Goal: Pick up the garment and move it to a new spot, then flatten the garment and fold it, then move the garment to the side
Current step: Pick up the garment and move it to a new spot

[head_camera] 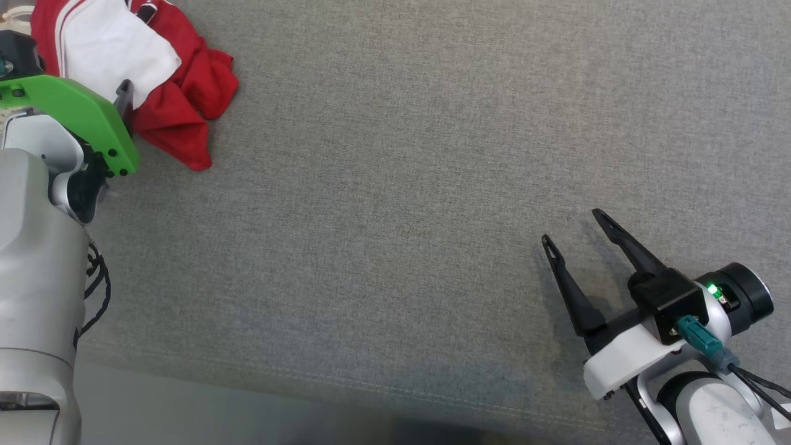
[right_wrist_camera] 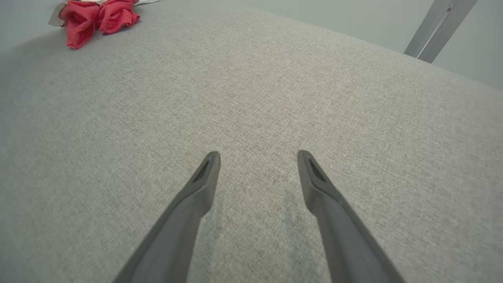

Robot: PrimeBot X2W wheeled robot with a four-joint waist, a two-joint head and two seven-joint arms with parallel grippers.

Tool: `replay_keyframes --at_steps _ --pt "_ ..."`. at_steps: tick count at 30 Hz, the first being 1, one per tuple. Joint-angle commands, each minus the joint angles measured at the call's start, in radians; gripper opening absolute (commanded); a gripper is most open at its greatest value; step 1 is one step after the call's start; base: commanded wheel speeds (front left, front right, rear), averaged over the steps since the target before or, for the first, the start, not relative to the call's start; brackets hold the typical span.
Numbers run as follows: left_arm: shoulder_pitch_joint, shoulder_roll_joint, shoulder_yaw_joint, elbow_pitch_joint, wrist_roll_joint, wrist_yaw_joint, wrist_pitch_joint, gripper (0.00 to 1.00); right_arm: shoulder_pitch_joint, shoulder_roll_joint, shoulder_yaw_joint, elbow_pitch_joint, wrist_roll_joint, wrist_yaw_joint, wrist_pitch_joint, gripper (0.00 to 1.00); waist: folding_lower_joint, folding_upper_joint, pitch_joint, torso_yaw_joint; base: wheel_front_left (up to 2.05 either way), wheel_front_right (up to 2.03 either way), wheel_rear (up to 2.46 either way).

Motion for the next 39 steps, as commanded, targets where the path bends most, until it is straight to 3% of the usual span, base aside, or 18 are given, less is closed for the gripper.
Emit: replay_keyframes --at_steps 1,2,3,16,24,39 --pt "-0.016 0.003 0.007 0.013 -0.002 0.013 -0.009 1.0 0.003 -0.002 -0.004 -0.01 -0.004 -0.001 0.003 1.0 -0.0002 0.0 0.015 -0.014 0.0 0.0 0.0" --pt "-0.021 0.003 0.008 0.024 -0.002 0.021 -0.016 0.88 0.003 -0.002 -0.005 -0.012 -0.004 -0.001 0.003 1.0 -0.0002 0.0 0.016 -0.014 0.0 0.0 0.0" --pt "-0.033 0.001 0.006 0.039 0.003 0.031 -0.033 0.0 0.001 -0.003 -0.006 -0.012 -0.004 -0.001 0.002 1.0 -0.0002 0.0 0.019 -0.013 0.0 0.0 0.0" --pt "-0.052 0.014 -0.022 0.076 0.013 0.009 -0.136 0.0 -0.027 0.052 0.032 0.089 0.025 -0.001 -0.064 1.0 -0.0002 0.0 -0.112 -0.042 0.0 0.0 0.0" --pt "-0.102 0.011 -0.085 0.023 0.06 0.001 -0.157 0.0 -0.025 0.104 0.06 0.195 0.052 -0.001 -0.131 1.0 -0.0002 0.0 -0.251 -0.14 0.0 0.0 0.0" --pt "-0.111 -0.089 -0.201 -0.172 0.091 -0.012 -0.183 0.0 -0.012 0.155 0.098 0.322 0.082 -0.001 -0.203 1.0 -0.0002 0.0 -0.365 -0.348 0.0 0.0 0.0"
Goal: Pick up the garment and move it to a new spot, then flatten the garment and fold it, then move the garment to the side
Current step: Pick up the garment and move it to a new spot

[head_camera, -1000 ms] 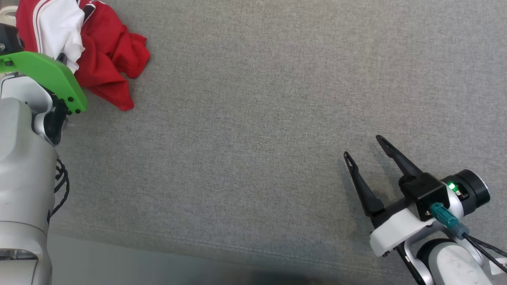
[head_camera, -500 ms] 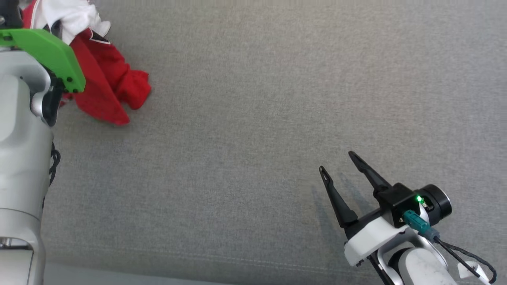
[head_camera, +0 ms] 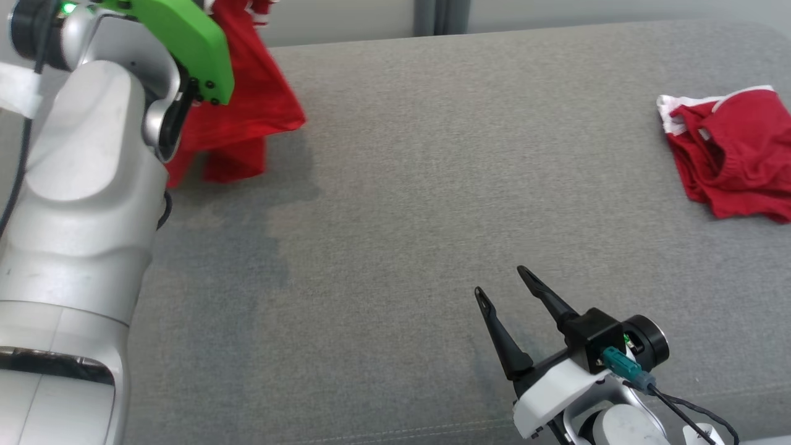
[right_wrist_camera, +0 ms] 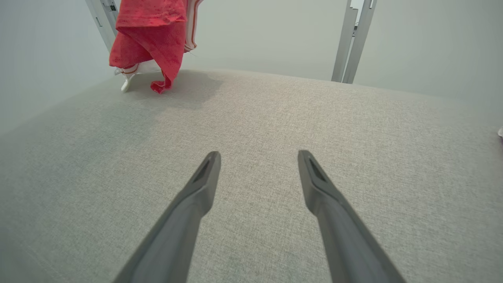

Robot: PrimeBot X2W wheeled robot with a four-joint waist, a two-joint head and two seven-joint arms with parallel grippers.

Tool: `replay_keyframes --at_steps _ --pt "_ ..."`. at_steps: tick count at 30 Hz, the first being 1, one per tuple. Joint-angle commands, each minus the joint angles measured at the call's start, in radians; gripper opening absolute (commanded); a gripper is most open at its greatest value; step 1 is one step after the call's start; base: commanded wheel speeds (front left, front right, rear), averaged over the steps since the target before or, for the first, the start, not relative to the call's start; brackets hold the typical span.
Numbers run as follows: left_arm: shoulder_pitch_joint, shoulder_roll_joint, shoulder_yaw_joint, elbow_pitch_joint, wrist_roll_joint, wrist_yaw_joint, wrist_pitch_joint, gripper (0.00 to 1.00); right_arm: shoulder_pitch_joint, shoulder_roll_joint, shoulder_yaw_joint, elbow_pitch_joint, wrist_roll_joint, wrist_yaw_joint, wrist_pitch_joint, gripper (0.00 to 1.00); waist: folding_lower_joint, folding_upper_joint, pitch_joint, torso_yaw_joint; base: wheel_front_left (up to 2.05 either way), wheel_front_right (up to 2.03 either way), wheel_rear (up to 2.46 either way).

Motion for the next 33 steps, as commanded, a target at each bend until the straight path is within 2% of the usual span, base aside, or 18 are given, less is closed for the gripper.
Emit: replay_keyframes --at_steps 1,11,15,20,25,33 --pt "0.013 -0.012 -0.013 -0.02 0.006 -0.003 -0.005 0.0 0.014 0.002 0.0 0.009 0.007 -0.001 -0.01 1.0 0.0 -0.0001 -0.068 -0.103 0.0 0.0 0.0" --pt "-0.005 -0.108 -0.06 -0.149 -0.038 -0.005 -0.039 0.0 0.003 0.006 0.016 0.042 0.034 -0.001 -0.044 1.0 0.0 -0.0001 -0.073 -0.214 0.0 0.0 0.0" --pt "0.037 -0.143 -0.085 -0.21 -0.088 -0.006 -0.07 0.0 -0.001 0.006 0.002 0.048 0.046 -0.001 -0.056 1.0 0.0 -0.0001 -0.064 -0.224 0.0 0.0 0.0" --pt "0.106 -0.155 -0.139 -0.28 -0.177 -0.006 -0.078 0.0 -0.008 0.007 -0.007 0.049 0.055 -0.001 -0.069 1.0 0.0 -0.0001 -0.045 -0.206 0.0 0.0 0.0" --pt "0.191 -0.154 -0.157 -0.262 -0.219 0.026 -0.079 0.0 -0.019 0.007 -0.008 0.053 0.063 -0.001 -0.079 1.0 0.0 -0.0001 -0.032 -0.174 0.0 0.0 0.0" --pt "0.332 -0.055 -0.12 -0.174 -0.22 0.095 -0.12 0.0 -0.014 0.007 -0.018 0.061 0.066 -0.001 -0.085 1.0 0.0 -0.0001 -0.037 -0.13 0.0 0.0 0.0"
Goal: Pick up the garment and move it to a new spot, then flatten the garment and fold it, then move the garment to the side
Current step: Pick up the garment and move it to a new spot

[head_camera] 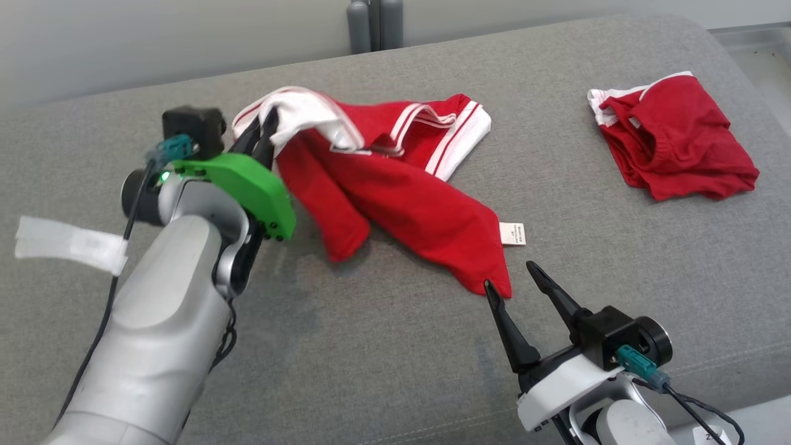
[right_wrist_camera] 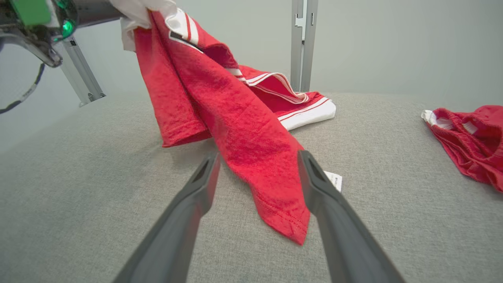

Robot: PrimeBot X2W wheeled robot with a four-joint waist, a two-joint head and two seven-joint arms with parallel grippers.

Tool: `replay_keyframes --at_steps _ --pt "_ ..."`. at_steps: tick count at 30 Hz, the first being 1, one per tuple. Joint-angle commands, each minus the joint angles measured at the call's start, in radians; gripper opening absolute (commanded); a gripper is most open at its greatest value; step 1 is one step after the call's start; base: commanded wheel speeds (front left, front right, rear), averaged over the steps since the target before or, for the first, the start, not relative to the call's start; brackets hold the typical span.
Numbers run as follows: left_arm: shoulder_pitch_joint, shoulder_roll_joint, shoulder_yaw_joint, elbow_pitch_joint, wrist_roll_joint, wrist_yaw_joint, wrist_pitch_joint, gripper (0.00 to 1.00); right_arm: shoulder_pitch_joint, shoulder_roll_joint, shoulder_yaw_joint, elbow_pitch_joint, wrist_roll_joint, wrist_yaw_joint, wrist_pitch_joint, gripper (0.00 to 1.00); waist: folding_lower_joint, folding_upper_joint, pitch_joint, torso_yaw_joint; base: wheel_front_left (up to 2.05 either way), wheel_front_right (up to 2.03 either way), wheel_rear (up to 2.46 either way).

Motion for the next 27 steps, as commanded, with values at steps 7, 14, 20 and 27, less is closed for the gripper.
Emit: replay_keyframes --at_steps 7,14,20,27 --pt "0.129 0.094 0.039 0.056 -0.015 0.057 -0.039 0.0 0.016 0.0 -0.001 0.007 -0.001 -0.001 -0.002 1.0 0.0 0.0 -0.024 0.046 0.0 0.0 0.0" --pt "0.219 0.143 0.067 0.118 -0.021 0.128 -0.062 0.0 0.019 0.0 0.009 0.01 -0.003 -0.001 0.009 1.0 0.0 0.0 -0.049 0.054 0.0 0.0 0.0" --pt "0.276 0.161 0.074 0.155 -0.029 0.165 -0.058 1.0 0.033 0.0 0.01 0.006 -0.008 -0.001 0.015 1.0 0.0 0.0 -0.065 0.05 0.0 0.0 0.0" --pt "0.289 0.185 0.07 0.133 -0.025 0.179 -0.057 1.0 0.05 0.0 0.01 0.0 -0.006 -0.001 0.02 1.0 0.0 0.0 -0.083 0.04 0.0 0.0 0.0"
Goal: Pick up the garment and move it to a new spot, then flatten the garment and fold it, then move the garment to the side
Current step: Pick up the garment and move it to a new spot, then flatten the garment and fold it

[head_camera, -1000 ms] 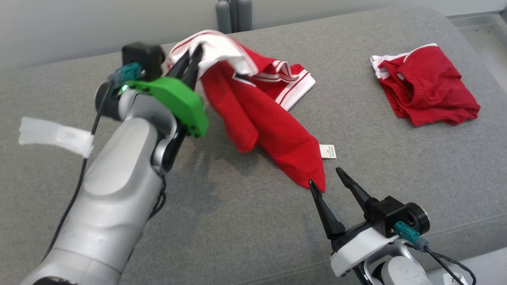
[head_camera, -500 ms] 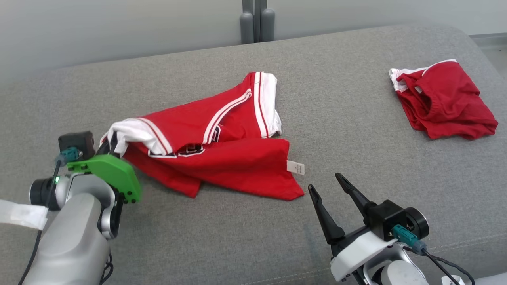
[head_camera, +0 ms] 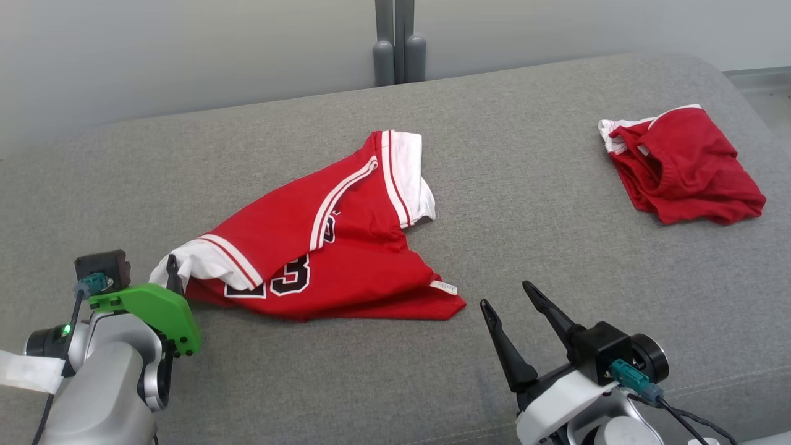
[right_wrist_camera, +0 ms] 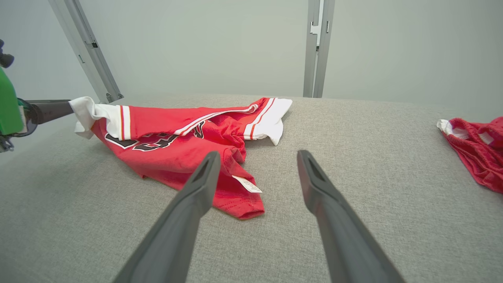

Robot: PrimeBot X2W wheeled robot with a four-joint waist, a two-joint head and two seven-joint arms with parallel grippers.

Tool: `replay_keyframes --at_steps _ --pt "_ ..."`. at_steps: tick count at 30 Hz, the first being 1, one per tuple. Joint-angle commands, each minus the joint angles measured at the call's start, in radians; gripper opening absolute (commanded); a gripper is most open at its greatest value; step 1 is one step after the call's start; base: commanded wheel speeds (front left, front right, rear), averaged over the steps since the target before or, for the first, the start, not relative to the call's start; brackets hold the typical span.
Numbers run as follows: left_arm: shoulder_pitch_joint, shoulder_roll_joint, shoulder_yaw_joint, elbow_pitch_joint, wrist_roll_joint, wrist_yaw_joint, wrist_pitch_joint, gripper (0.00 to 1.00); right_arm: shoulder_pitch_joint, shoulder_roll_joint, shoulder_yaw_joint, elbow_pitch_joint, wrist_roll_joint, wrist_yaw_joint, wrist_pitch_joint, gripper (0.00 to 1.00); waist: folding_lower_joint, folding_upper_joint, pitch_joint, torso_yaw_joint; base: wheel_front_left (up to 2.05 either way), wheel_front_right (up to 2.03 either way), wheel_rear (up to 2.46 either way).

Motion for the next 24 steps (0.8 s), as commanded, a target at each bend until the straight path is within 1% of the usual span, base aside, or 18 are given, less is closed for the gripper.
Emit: replay_keyframes --at_steps 1,7,9,13,14,17,24 --pt "-0.012 0.013 -0.005 -0.014 0.009 -0.001 0.004 1.0 0.012 -0.001 0.001 -0.005 -0.001 -0.001 0.002 1.0 0.0 0.0 -0.002 -0.008 0.0 0.0 0.0" --pt "-0.072 0.013 -0.036 -0.071 0.041 0.011 0.03 1.0 0.002 -0.001 0.009 -0.009 0.008 -0.001 -0.002 1.0 0.0 0.0 0.011 -0.048 0.0 0.0 0.0" --pt "-0.119 0.002 -0.061 -0.102 0.062 0.003 0.057 1.0 -0.008 -0.001 0.009 -0.011 0.01 -0.001 -0.007 1.0 0.0 0.0 0.033 -0.081 0.0 0.0 0.0" --pt "-0.186 -0.015 -0.107 -0.111 0.091 -0.012 0.111 1.0 -0.025 -0.001 0.01 -0.01 0.018 -0.001 -0.017 1.0 0.0 0.0 0.073 -0.134 0.0 0.0 0.0" --pt "-0.186 -0.015 -0.107 -0.111 0.091 -0.012 0.111 1.0 -0.025 -0.001 0.01 -0.01 0.018 -0.001 -0.017 1.0 0.0 0.0 0.073 -0.134 0.0 0.0 0.0" --pt "-0.234 -0.028 -0.146 -0.091 0.114 -0.034 0.163 1.0 -0.035 -0.001 0.006 -0.006 0.026 -0.001 -0.028 1.0 0.0 0.0 0.107 -0.172 0.0 0.0 0.0" --pt "-0.341 -0.039 -0.206 -0.033 0.153 -0.073 0.244 1.0 -0.066 0.0 0.008 0.008 0.051 -0.001 -0.056 1.0 0.0 0.0 0.19 -0.257 0.0 0.0 0.0"
